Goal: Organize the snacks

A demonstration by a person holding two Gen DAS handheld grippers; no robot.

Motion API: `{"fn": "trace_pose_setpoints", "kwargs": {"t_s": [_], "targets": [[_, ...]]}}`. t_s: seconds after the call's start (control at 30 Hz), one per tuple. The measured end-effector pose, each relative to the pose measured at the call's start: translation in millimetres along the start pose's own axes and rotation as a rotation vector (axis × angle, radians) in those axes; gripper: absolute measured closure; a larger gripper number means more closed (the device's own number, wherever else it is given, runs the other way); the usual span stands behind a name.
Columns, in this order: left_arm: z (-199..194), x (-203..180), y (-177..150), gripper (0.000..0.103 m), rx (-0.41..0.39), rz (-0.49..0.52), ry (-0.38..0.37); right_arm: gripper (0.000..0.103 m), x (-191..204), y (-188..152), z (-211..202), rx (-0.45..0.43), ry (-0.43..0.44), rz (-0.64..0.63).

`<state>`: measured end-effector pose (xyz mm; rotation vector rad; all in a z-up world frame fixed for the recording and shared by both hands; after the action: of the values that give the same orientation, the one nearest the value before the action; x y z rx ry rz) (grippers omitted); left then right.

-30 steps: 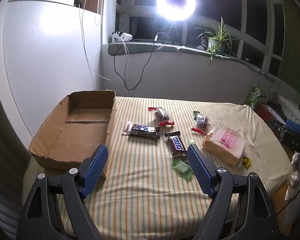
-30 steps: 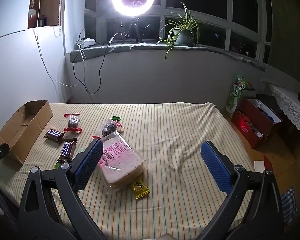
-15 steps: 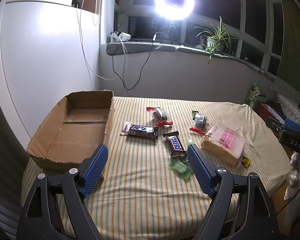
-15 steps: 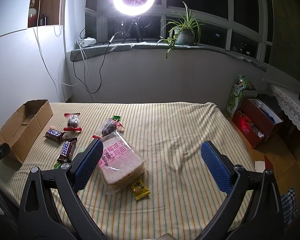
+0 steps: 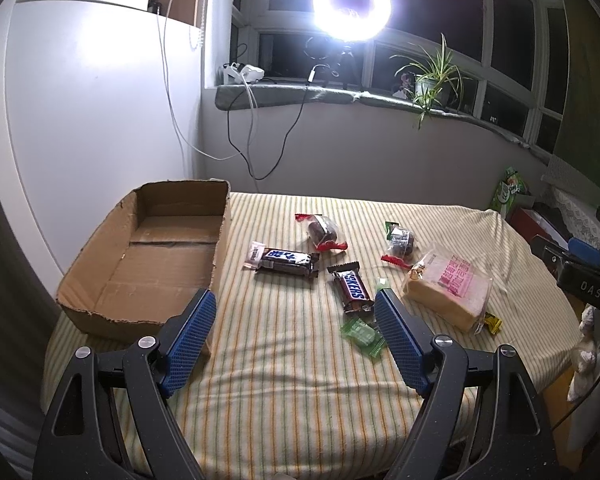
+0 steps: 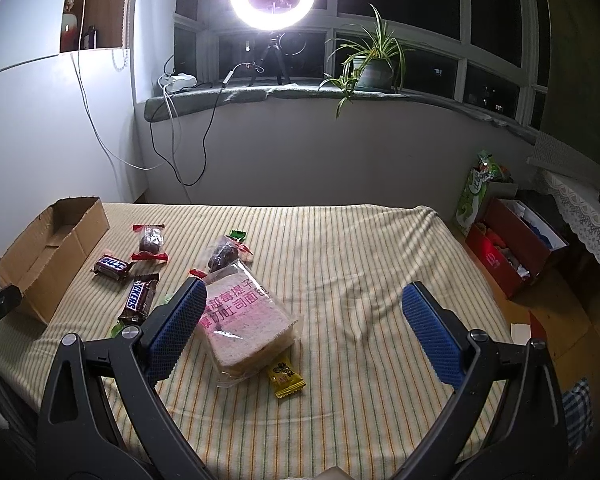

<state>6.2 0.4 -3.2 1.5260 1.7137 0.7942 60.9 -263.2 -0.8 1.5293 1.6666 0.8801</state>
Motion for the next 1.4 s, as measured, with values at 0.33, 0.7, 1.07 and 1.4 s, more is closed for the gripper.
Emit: {"fn": "trace_pose_setpoints", "kwargs": {"t_s": [0.33, 0.7, 1.07, 1.4], "targets": [[1, 2, -2, 0.021, 0.004, -0.003, -0.004, 0.002, 1, -1, -1, 0.004, 0.002, -0.001], [4, 0, -1, 0.021, 0.010, -0.001, -0.006, 0.002, -1, -2, 2, 0.018, 0.010, 0.006], [15, -7, -2, 0.021, 0.035, 0.006, -0.018, 0.002, -5, -4, 16, 0.045, 0.024, 0.006], [27, -17, -3, 0.021, 0.066, 0.012, -0.051, 0.002, -7, -5, 27, 0.066, 0.044, 0.007]]}}
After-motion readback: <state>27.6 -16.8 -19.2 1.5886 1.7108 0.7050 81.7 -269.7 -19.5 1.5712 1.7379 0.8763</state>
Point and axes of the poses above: each gripper's, at about its wrist camera, not at the fingertips, and z roughly the way its jaws point, x to its left, y to its top, the point moved 1 cm from there along z, roughly the way its jaws point, and after that the axes turned 2 degrees about -z, right-handed, at the moved point
